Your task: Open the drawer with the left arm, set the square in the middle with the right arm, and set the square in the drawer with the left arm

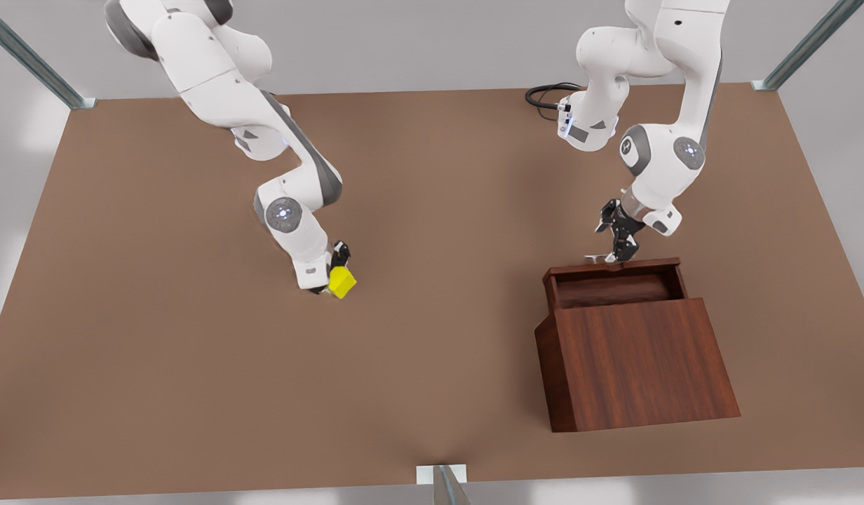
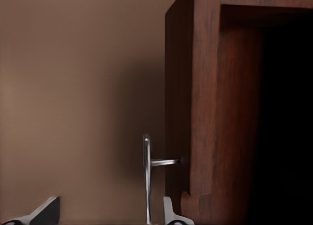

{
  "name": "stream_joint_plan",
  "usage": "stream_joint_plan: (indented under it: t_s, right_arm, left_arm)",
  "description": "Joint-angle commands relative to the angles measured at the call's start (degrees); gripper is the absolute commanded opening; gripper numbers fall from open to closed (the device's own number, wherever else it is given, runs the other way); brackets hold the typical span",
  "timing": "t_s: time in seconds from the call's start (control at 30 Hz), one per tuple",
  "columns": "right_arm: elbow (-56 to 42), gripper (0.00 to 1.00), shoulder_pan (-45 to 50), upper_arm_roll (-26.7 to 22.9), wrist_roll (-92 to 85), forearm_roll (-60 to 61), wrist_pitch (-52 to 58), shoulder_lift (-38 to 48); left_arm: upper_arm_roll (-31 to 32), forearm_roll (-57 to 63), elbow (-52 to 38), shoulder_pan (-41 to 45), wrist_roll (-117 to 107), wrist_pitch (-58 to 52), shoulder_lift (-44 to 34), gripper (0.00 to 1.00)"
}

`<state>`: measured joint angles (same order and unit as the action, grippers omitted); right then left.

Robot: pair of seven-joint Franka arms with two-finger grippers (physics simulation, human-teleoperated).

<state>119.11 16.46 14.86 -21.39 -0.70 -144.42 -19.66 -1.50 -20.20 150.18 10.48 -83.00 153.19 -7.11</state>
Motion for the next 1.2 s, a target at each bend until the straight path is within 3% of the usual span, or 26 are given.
stream_joint_plan:
  t_s: [0.0,0.1,0.17,0.2,0.33,0.37,0.4,0.47,0.63,0.73,0.8,0.83,0.93,1.0,1.03,1.17]
  right_arm:
    - [-1.59,0.67,1.54,-0.01,1.78,-0.17,0.01,-1.17]
    - [-13.63,0.67,13.50,-0.45,10.58,-0.18,-0.08,-10.49]
    - [-21.46,0.67,22.55,-5.46,14.09,-0.17,0.01,-16.46]
    - [-23.22,0.67,25.81,-7.74,14.18,-0.26,-0.08,-18.13]
    - [-23.13,0.67,28.97,-8.01,21.04,-1.05,-0.60,-20.42]
    - [-23.13,0.77,29.06,-8.10,21.30,-1.14,-0.78,-21.13]
    - [-23.13,1.00,29.06,-8.18,21.22,-2.98,-0.87,-21.13]
    - [-23.22,1.00,28.98,-8.54,21.30,-4.57,-0.87,-20.95]
    - [-22.26,1.00,28.63,-10.03,20.95,-4.66,0.10,-15.95]
    - [-15.93,1.00,21.95,-9.94,20.78,-4.66,13.19,3.21]
    - [-16.35,1.00,11.42,-9.77,20.95,-4.40,24.86,10.69]
    - [-18.47,1.00,3.60,-10.03,20.95,-3.95,31.02,14.11]
    - [-18.73,1.00,-15.84,-13.09,18.41,-4.74,31.74,14.47]
    - [-19.88,1.00,-16.55,-18.47,12.60,-4.57,34.63,15.00]
    - [-23.39,1.00,-19.36,-15.92,12.69,-4.04,38.24,14.12]
    - [-25.33,1.00,-19.01,-17.15,12.78,-3.69,37.80,12.18]
  left_arm:
    - [0.00,-0.02,0.11,-0.02,-0.05,0.00,-0.10,1.00]
    - [0.00,-0.02,1.78,0.42,-0.05,-0.09,-2.30,1.00]
    - [-0.09,-0.02,1.78,0.68,-0.05,-3.34,-4.84,1.00]
    - [-0.09,0.16,1.70,0.68,0.03,-4.57,-6.16,1.00]
    - [-0.09,12.02,-4.89,0.68,9.34,-4.57,-5.82,1.00]
    - [-0.09,12.11,-7.71,0.86,14.79,-4.66,-4.32,1.00]
    - [-0.09,12.11,-9.29,0.86,23.13,-4.66,-3.88,1.00]
    - [-0.17,12.20,-14.21,0.86,37.73,-7.29,-0.19,1.00]
    - [-1.14,16.40,-33.53,1.03,57.77,-28.19,8.59,1.00]
    - [-0.97,19.41,-43.30,2.61,62.78,-36.82,13.26,1.00]
    - [-0.70,19.67,-45.23,4.71,67.09,-37.00,14.66,1.00]
    - [-1.23,19.67,-51.11,10.16,67.27,-39.45,19.13,1.00]
    - [4.13,19.67,-56.05,12.10,71.31,-40.43,23.63,1.00]
    - [4.48,19.76,-58.60,16.94,74.47,-40.52,27.76,1.00]
    - [4.48,20.29,-58.60,18.08,77.90,-40.52,28.46,1.00]
    - [5.27,20.37,-58.60,23.09,76.85,-38.06,31.71,1.00]
